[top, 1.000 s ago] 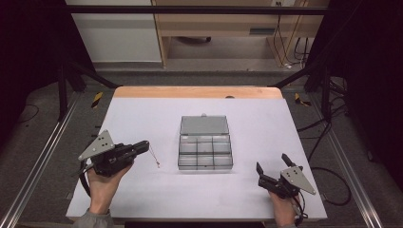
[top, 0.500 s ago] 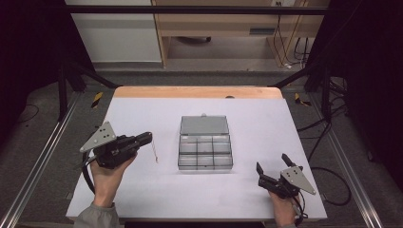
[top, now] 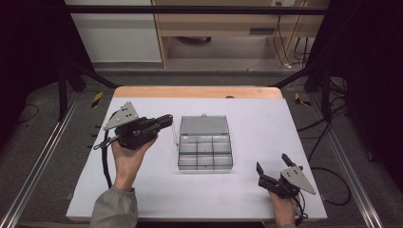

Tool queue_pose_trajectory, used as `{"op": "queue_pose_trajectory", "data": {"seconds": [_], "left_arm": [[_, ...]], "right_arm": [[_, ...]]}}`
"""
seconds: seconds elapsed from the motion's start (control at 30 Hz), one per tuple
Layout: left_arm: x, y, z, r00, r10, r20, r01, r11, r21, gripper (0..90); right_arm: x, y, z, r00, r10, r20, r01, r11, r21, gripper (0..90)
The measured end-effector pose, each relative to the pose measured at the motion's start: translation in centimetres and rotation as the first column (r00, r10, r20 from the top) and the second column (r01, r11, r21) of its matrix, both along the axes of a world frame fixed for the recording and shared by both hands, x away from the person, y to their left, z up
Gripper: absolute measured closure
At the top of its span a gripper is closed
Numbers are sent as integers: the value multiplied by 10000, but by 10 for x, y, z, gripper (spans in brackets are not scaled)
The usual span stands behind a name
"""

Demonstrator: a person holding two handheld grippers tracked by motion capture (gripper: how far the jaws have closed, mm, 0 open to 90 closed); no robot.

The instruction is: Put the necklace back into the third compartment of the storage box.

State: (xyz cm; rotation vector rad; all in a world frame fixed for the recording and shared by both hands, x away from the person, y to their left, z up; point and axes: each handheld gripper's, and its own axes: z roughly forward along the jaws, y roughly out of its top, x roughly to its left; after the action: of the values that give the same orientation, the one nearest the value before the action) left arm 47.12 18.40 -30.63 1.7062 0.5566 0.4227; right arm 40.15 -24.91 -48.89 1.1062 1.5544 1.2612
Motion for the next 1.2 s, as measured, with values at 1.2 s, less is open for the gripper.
{"op": "queue_pose_trajectory", "data": {"seconds": [1.2], "left_arm": [[62, -135, -59, 9915, -1060, -757, 1089, 9934, 347, 853]], "right_arm": [[1, -1, 0, 10000, 39, -92, -39, 10000, 76, 55]]}}
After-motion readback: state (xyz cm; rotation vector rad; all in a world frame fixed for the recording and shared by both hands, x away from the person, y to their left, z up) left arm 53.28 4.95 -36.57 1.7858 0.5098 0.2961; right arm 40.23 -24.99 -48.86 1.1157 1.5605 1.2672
